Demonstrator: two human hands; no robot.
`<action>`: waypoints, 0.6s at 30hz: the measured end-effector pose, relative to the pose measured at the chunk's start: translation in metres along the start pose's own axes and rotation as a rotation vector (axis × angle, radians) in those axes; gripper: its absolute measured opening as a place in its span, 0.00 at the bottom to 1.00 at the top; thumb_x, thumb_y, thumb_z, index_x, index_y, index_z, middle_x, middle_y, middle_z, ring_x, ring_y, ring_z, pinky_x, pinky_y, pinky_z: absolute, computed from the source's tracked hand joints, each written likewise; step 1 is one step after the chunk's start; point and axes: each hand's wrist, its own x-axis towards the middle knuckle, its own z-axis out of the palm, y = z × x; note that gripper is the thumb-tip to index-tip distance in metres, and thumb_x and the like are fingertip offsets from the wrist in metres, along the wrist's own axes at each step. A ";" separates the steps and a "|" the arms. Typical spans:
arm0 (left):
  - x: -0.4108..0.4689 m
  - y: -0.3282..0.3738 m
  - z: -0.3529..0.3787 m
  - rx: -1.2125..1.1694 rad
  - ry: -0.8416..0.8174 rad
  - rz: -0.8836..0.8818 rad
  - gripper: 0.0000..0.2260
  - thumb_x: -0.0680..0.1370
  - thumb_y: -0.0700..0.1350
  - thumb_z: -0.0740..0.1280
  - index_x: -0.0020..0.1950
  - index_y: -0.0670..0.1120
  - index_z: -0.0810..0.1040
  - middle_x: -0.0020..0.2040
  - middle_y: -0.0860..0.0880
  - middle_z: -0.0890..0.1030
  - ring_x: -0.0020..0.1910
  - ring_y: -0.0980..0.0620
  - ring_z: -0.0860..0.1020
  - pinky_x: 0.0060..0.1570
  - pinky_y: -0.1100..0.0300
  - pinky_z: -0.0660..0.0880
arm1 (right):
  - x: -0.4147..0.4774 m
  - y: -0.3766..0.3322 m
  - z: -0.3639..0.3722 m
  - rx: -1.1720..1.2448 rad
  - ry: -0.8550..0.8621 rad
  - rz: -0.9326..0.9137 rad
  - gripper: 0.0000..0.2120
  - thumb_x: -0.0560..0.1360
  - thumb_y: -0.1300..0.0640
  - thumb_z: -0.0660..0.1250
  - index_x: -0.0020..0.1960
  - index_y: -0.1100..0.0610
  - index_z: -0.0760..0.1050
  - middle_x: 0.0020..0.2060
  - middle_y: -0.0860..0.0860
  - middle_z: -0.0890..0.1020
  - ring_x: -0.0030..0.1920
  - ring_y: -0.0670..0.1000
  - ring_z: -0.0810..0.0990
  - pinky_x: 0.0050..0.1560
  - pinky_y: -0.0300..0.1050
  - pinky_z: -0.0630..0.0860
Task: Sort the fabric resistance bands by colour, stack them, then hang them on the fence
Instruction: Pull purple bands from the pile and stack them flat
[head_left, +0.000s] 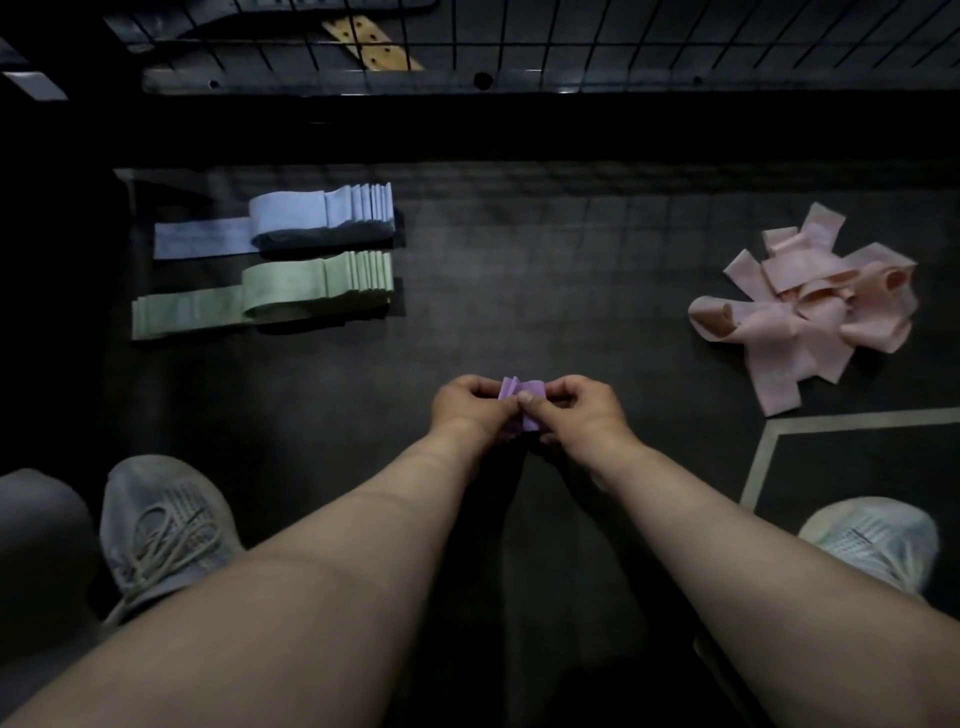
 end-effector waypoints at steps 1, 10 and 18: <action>-0.001 0.001 0.000 -0.049 -0.037 -0.027 0.07 0.73 0.39 0.75 0.48 0.40 0.79 0.44 0.38 0.83 0.40 0.44 0.82 0.43 0.51 0.81 | -0.001 -0.001 0.000 0.034 -0.004 0.005 0.07 0.73 0.56 0.75 0.42 0.57 0.78 0.35 0.53 0.83 0.29 0.45 0.78 0.29 0.38 0.75; -0.008 0.017 -0.015 -0.108 -0.193 -0.212 0.18 0.74 0.35 0.54 0.52 0.39 0.83 0.43 0.41 0.83 0.44 0.43 0.82 0.41 0.57 0.77 | -0.002 -0.006 -0.007 -0.197 -0.007 -0.035 0.18 0.67 0.50 0.80 0.48 0.58 0.78 0.39 0.49 0.83 0.38 0.46 0.80 0.39 0.38 0.77; 0.014 0.010 -0.025 0.197 0.051 0.122 0.13 0.74 0.32 0.62 0.42 0.50 0.78 0.48 0.44 0.81 0.42 0.50 0.79 0.40 0.62 0.76 | -0.002 -0.017 -0.011 -0.401 -0.030 -0.195 0.06 0.72 0.58 0.74 0.46 0.54 0.78 0.38 0.47 0.82 0.38 0.46 0.79 0.41 0.39 0.76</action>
